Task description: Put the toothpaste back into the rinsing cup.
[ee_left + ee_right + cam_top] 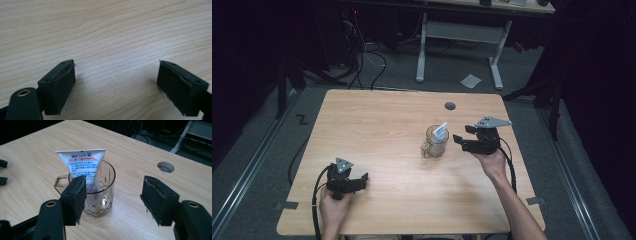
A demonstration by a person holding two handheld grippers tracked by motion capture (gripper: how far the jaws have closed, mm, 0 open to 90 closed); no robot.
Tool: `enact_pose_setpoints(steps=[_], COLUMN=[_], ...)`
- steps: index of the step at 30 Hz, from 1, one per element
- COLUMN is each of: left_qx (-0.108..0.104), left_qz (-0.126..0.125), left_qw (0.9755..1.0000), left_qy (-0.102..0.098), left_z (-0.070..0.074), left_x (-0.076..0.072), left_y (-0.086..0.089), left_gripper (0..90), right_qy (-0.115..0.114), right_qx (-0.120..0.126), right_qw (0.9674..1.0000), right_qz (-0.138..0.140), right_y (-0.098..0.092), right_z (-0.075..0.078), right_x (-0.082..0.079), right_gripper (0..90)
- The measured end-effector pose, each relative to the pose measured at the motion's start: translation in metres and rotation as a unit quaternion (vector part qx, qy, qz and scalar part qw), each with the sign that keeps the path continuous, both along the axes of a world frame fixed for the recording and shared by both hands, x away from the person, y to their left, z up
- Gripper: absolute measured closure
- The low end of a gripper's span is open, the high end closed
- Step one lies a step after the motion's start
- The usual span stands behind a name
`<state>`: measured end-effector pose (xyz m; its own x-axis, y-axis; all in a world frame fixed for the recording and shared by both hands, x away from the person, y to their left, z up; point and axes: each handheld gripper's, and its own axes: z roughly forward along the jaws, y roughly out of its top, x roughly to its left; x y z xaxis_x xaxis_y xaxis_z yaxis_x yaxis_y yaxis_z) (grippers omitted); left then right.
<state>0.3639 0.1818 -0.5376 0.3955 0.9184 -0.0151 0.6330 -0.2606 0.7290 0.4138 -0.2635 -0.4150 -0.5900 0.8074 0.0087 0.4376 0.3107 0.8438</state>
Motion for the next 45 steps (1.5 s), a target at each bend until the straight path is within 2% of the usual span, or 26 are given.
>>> enact_pose_setpoints(steps=[9, 20, 45], left_qx=[0.000, 0.000, 0.000], left_qz=[0.000, 0.000, 0.000], left_qw=[1.0000, 1.0000, 1.0000], left_qy=[0.000, 0.000, 0.000], left_z=[0.000, 0.000, 0.000], left_x=[0.000, 0.000, 0.000], left_y=[0.000, 0.000, 0.000], left_gripper=[15.5, 15.4, 15.4], right_qy=[-0.005, 0.006, 0.005], right_qx=[0.017, 0.025, 0.058], right_qw=[0.9998, 0.9994, 0.9976], right_qz=[-0.009, -0.024, -0.039], right_y=[-0.013, -0.027, -0.055], right_z=[0.004, -0.002, -0.012], right_x=[-0.007, -0.015, -0.038], right_gripper=[37.1, 37.8, 37.7])
